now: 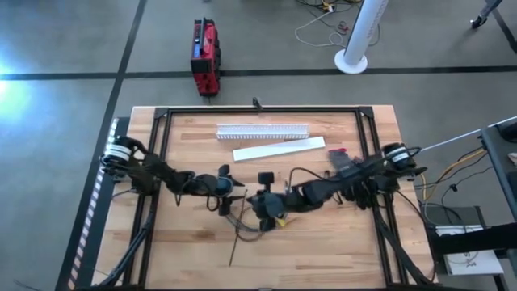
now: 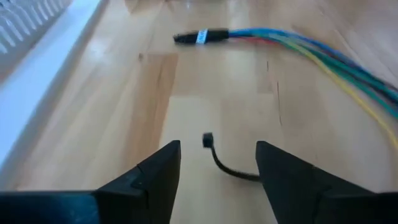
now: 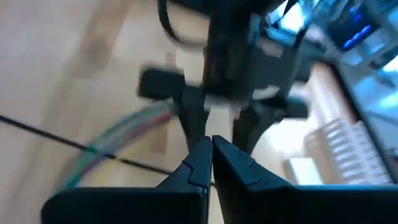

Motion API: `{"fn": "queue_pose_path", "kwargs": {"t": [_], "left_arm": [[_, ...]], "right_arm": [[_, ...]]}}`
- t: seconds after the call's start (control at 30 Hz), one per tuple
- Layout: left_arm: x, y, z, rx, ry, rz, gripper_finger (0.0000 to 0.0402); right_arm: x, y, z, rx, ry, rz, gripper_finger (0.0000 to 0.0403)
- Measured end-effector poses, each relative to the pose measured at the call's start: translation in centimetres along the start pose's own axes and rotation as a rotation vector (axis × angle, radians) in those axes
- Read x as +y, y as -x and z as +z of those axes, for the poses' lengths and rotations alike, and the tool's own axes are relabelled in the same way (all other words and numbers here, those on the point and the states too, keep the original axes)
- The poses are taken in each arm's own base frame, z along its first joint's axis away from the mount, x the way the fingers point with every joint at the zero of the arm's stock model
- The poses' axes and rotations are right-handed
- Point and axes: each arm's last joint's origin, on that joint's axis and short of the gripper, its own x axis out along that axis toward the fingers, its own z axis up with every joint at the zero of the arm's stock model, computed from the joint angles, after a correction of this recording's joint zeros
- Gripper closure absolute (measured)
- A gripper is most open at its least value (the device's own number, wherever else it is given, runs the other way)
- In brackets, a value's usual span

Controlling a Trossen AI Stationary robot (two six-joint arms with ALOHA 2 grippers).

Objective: Ziptie cables
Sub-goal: Wrap the cables together using a black zip tie

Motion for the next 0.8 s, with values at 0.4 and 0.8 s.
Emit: {"fn": "queue_pose_path", "kwargs": {"t": [0.4, 0.8], "left_arm": [[-0.3, -2.4, -0.5, 0.075, 0.081, 0.014, 0.0229], [-0.2, -1.9, -0.4, 0.079, 0.096, 0.015, 0.0341]], "right_arm": [[2.9, 3.8, 1.1, -0.019, 0.016, -0.028, 0.0403], [2.5, 3.8, 1.2, -0.021, -0.011, -0.085, 0.0403]]}}
